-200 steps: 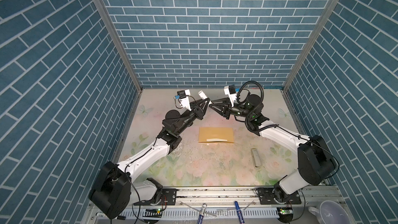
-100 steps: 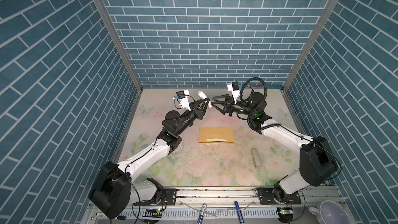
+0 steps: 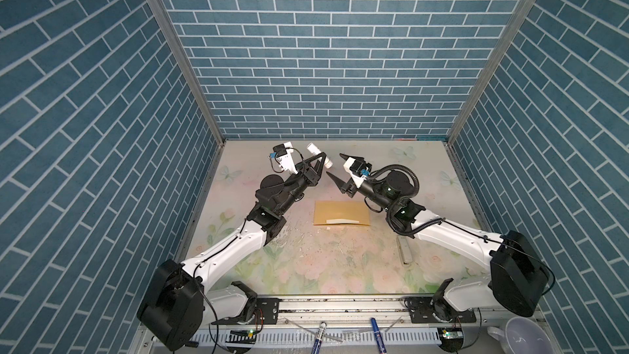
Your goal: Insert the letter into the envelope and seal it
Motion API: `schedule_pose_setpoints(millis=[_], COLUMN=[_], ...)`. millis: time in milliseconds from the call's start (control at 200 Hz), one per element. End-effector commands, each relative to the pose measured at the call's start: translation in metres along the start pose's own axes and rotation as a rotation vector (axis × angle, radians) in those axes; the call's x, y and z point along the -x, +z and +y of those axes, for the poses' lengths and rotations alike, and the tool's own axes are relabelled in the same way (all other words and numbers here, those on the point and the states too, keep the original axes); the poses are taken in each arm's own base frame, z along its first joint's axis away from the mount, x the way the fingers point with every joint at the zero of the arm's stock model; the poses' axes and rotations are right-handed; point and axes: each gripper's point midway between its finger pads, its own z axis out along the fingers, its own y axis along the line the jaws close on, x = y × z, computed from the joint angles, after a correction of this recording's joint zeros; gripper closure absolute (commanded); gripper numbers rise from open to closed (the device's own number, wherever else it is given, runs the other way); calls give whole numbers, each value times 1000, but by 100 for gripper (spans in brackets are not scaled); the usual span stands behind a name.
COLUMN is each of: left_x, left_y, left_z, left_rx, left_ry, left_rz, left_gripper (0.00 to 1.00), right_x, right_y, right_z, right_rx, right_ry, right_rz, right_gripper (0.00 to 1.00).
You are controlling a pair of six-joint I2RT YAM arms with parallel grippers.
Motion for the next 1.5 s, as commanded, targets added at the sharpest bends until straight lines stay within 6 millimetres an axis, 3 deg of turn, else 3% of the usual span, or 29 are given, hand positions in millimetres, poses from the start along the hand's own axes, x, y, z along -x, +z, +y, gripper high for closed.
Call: schedule_pose_setpoints(millis=[0,425,750,910,1100,1160,1240,1495], left_x=[5,4,1,0,-2,-3,-5,-7], left_y=[1,1,3,2,3,3,3,-1], left_z=[-9,-9,-5,-5,-3,-4,-7,-31], left_rx=[-24,-24,-18,-17,-17,-22,-43,-159], left_ry=[-9,-18,-24,-26,-18,-2,42,217], left_rz=[-14,-11,-1,1,8,13,19,40], left_gripper=[100,100,100,100,100,100,100,100], right_x=[8,10,15,14,16,19,24,41], right_y=[2,16,19,20,19,19,18,8], right_z=[-12,-5,-1,0,0,-1,-3,-39], right_rx=[-112,-128,-138,-137,-128,-118,-78,246], right_ry=[-120,-110,-108,-110,-82,-39,67,686], right_rz=[-44,-62,-80,-71,-68,-64,-62,-99], right_gripper=[39,59,64,73,92,100,100,100])
